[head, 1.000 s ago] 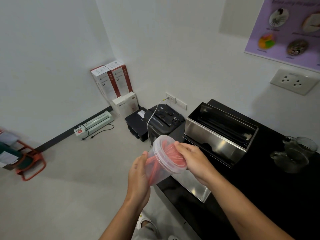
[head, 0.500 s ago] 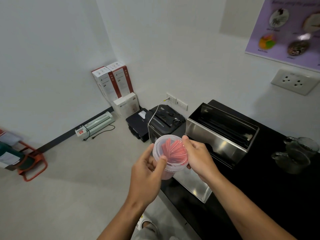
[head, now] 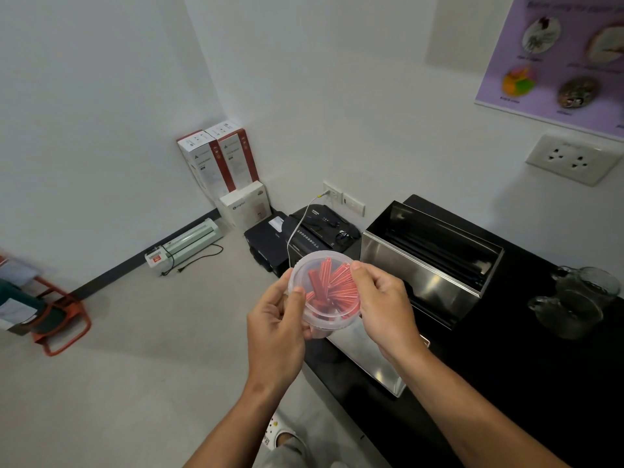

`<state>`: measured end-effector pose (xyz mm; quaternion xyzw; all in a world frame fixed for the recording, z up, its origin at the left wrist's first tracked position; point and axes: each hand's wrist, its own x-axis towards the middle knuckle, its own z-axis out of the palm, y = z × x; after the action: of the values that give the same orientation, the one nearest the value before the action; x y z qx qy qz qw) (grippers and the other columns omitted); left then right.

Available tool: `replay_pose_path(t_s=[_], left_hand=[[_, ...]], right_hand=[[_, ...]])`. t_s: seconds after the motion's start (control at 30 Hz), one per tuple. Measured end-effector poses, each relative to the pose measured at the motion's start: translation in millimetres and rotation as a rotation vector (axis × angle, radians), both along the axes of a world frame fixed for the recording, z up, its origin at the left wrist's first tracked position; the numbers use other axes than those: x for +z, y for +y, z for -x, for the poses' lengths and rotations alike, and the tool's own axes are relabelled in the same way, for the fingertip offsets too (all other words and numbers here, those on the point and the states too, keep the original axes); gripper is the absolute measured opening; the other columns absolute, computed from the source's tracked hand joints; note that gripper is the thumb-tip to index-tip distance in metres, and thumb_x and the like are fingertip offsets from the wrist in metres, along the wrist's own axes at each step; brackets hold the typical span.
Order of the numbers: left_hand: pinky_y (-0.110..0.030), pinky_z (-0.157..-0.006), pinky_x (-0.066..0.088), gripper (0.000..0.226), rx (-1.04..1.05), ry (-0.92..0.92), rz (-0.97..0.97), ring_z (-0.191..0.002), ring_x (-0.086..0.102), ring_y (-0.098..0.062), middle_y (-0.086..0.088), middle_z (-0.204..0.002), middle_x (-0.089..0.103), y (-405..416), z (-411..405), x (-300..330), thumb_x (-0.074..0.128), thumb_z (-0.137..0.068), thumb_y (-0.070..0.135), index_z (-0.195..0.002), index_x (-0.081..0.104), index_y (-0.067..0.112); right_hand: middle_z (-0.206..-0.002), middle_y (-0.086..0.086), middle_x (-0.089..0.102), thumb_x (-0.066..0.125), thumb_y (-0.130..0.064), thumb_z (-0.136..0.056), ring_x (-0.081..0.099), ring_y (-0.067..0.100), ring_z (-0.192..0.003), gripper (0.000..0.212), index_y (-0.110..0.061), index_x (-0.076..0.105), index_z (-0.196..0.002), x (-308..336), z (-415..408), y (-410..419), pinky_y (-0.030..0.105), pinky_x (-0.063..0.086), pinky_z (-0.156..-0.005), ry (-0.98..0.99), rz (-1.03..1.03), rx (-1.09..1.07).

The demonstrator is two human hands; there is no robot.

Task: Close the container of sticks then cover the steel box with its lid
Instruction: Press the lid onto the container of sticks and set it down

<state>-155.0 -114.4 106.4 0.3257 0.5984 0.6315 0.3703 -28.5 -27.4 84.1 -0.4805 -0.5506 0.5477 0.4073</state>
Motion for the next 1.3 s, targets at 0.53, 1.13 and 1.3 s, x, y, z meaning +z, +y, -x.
replay_pose_path(t_s=[0.53, 1.13, 1.3], left_hand=[[-0.023, -0.062, 0.054, 0.037, -0.158, 0.276, 0.035, -0.058, 0.055, -0.013, -0.007, -0.059, 0.052, 24.8, -2.3, -24.2, 0.064, -0.102, 0.014, -0.113, 0.069, 0.049], [-0.015, -0.065, 0.052, 0.026, -0.661, 0.353, 0.205, -0.063, 0.06, 0.002, 0.014, -0.073, 0.072, 68.9, -113.8, -70.5, 0.055, -0.107, 0.026, -0.123, 0.075, 0.031], [-0.019, -0.066, 0.052, 0.026, -0.761, 0.369, 0.251, -0.062, 0.06, 0.002, 0.009, -0.076, 0.073, 77.8, -142.8, -91.4, 0.058, -0.106, 0.031, -0.127, 0.073, 0.032]], right_hand=[[-0.063, -0.006, 0.066, 0.051, -0.034, -0.108, 0.057, 0.003, -0.053, 0.028, -0.027, 0.078, -0.101, -1.0, -50.4, 11.1, 0.022, 0.049, -0.049, -0.098, 0.047, 0.028], [-0.091, -0.008, 0.078, 0.061, -0.037, -0.102, 0.072, 0.001, -0.083, 0.022, -0.027, 0.08, -0.108, -47.5, -204.7, 1.9, 0.022, 0.051, -0.072, -0.382, 0.094, -0.284], [-0.099, -0.016, 0.069, 0.059, -0.035, -0.104, 0.063, -0.004, -0.09, 0.028, -0.021, 0.076, -0.121, -59.1, -235.6, -1.7, 0.016, 0.048, -0.078, -0.527, 0.098, -0.32]])
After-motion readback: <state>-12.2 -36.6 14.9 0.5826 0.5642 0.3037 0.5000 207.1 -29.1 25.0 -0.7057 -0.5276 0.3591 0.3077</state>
